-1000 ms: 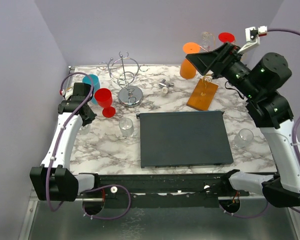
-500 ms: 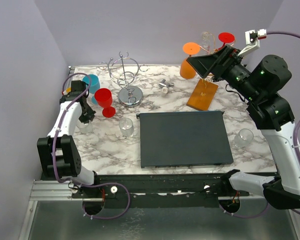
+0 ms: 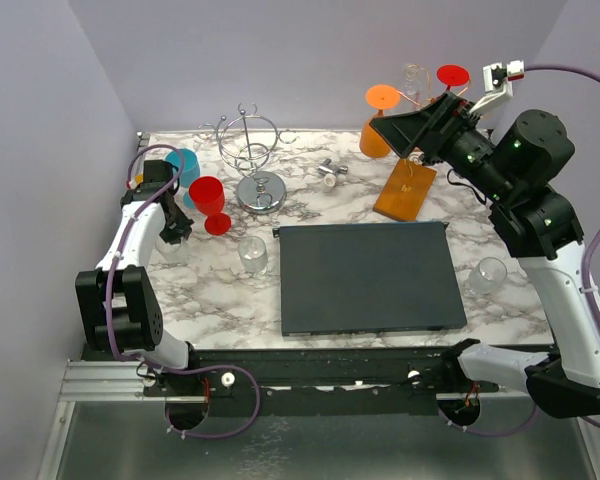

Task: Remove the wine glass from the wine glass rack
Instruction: Place the wine glass at the center of the board.

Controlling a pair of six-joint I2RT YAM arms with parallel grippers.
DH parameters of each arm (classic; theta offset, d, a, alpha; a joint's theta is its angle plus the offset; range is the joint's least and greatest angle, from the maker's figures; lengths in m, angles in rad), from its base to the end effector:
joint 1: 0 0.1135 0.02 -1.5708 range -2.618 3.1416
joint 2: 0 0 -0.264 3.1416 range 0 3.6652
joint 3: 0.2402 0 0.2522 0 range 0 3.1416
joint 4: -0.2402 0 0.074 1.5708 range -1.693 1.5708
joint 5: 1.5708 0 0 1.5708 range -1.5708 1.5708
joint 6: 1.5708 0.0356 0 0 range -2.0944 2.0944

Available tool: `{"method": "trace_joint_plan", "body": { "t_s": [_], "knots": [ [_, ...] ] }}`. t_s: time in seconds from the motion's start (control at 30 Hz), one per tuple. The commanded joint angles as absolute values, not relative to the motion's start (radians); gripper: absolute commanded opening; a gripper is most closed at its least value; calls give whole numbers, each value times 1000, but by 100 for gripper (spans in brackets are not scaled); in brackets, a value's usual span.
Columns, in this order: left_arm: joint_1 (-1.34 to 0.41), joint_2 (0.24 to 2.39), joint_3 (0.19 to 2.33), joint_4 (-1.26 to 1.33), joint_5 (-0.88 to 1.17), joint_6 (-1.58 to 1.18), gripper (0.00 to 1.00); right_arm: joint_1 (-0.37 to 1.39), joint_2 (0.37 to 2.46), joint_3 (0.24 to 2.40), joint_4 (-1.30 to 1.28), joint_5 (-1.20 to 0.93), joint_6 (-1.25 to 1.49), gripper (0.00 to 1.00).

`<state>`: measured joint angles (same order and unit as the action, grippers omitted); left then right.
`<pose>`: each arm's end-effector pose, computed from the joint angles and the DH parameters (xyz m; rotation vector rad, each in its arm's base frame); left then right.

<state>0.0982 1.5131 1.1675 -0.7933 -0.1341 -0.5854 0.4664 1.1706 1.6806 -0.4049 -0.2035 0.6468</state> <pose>0.2994 0.0343 0.2513 -0.9392 2.5218 0.0330 0.1843 0.1008 0.5400 -0.0354 1.5575 1.0428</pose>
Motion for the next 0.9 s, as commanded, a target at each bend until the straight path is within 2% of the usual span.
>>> {"method": "trace_joint_plan", "body": {
  "t_s": [0.0, 0.87],
  "knots": [
    [105, 1506, 1159, -768, -144, -569, 14, 474, 1176, 1658, -382, -227, 656, 100],
    [105, 1423, 1213, -820, -172, -543, 40, 474, 1196, 1675, -399, -216, 639, 100]
  ]
}}
